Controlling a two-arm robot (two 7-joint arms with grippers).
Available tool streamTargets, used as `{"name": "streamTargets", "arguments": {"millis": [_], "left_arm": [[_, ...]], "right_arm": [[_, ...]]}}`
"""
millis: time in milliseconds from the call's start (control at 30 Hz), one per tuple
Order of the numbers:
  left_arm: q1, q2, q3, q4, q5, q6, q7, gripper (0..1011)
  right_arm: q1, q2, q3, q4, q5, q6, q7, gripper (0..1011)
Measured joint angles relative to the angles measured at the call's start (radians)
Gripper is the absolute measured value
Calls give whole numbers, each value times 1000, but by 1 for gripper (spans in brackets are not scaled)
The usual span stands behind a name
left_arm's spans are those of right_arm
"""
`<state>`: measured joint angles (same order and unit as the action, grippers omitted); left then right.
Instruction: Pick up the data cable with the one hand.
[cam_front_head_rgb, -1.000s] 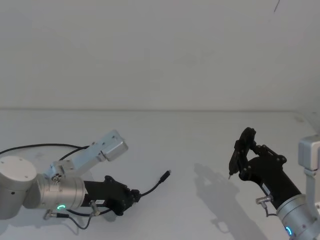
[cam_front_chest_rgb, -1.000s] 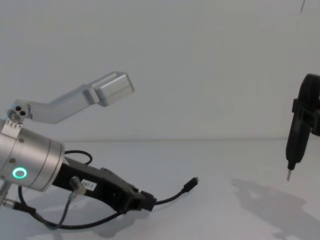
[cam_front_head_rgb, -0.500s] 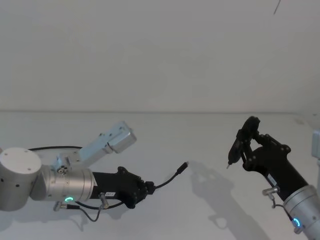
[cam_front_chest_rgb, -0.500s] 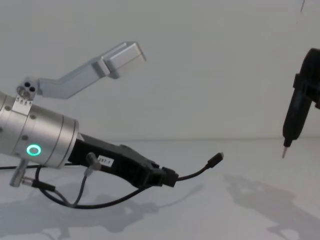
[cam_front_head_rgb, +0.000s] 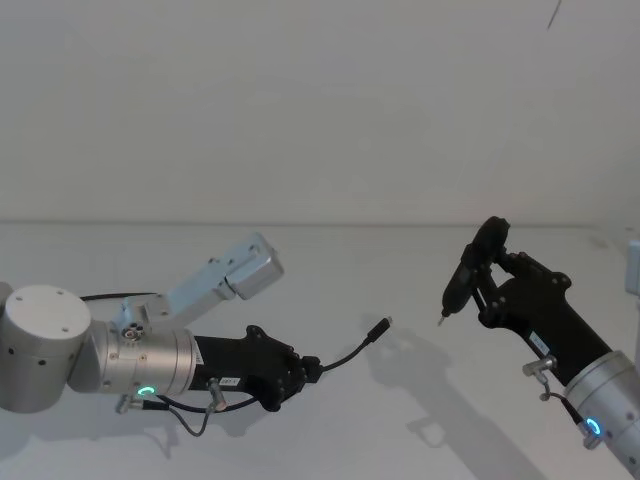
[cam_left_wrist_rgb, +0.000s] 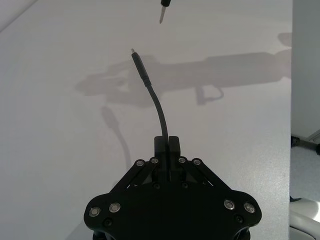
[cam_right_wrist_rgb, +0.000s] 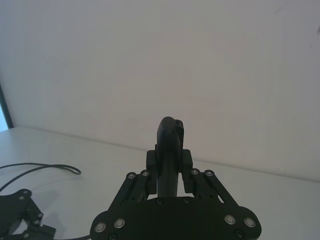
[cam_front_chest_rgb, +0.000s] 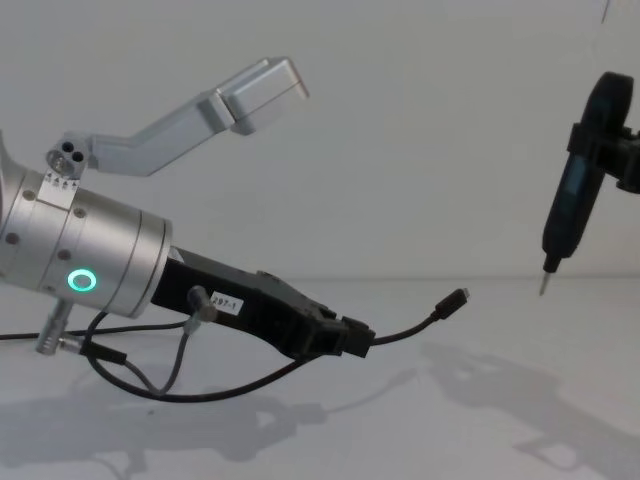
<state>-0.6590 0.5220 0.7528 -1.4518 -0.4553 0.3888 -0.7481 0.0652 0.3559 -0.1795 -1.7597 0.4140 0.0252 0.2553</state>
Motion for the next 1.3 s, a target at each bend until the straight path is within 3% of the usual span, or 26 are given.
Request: {"name": "streamTargets", "arguments": {"millis": [667,1300], "left_arm": [[-8,-2,4,-4,-2,-3,-4,40],[-9,-2,5,-4,-1,-3,-4,40]], "right_arm": [[66,-3,-30,51,83,37,84,279],[94,-5,-49,80,104,16,92,279]]}}
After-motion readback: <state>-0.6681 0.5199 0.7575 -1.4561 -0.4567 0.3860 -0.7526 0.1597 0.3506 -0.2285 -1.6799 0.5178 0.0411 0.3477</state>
